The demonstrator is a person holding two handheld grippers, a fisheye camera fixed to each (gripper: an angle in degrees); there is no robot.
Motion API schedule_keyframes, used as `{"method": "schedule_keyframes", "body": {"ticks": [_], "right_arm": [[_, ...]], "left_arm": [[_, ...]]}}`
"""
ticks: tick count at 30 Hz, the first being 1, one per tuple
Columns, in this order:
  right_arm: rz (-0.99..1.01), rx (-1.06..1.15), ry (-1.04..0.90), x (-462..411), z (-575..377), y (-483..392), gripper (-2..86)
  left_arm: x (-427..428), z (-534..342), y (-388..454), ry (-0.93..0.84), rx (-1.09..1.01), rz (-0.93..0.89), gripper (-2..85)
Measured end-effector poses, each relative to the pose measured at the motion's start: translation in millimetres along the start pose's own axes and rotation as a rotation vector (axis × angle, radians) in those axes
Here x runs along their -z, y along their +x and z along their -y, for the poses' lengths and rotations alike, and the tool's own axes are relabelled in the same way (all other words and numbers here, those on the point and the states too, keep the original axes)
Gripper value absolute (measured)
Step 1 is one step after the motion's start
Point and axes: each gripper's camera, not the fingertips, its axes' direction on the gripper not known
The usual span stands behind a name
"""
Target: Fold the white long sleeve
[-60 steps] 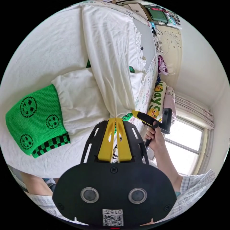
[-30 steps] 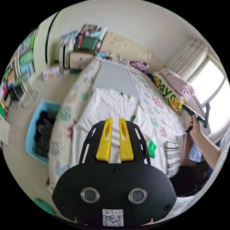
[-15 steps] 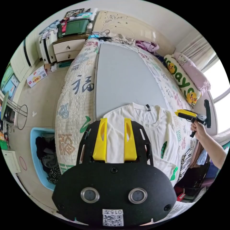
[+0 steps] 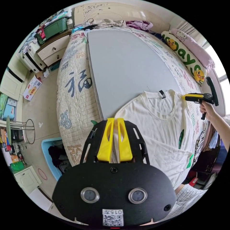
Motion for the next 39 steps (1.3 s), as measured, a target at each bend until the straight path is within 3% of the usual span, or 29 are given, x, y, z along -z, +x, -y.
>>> {"method": "schedule_keyframes", "body": {"ticks": [9, 14, 18, 24, 33, 39], "right_arm": [[0.086, -0.002, 0.247, 52, -75, 21, -0.2], [0.182, 0.083, 0.313, 90, -192, 27, -0.4], [0.227, 0.094, 0.187, 82, -281, 25, -0.5], [0.229, 0.06, -0.202, -8, -372, 13, -0.7], [0.227, 0.043, -0.247, -40, -403, 35, -0.5], [0.247, 0.038, -0.324, -77, -406, 46, 1.0]], "left_arm": [[55, -65, -15, 0.263, 0.013, -0.092, -0.4], [99, -192, -4, 0.378, -0.056, -0.231, -0.4], [86, -294, 9, 0.216, -0.009, -0.325, -0.5], [-5, -409, 22, -0.122, 0.171, -0.355, -0.5], [-35, -443, 13, -0.087, 0.175, -0.347, -0.4], [-70, -456, 13, -0.175, 0.115, -0.242, 0.5]]}}
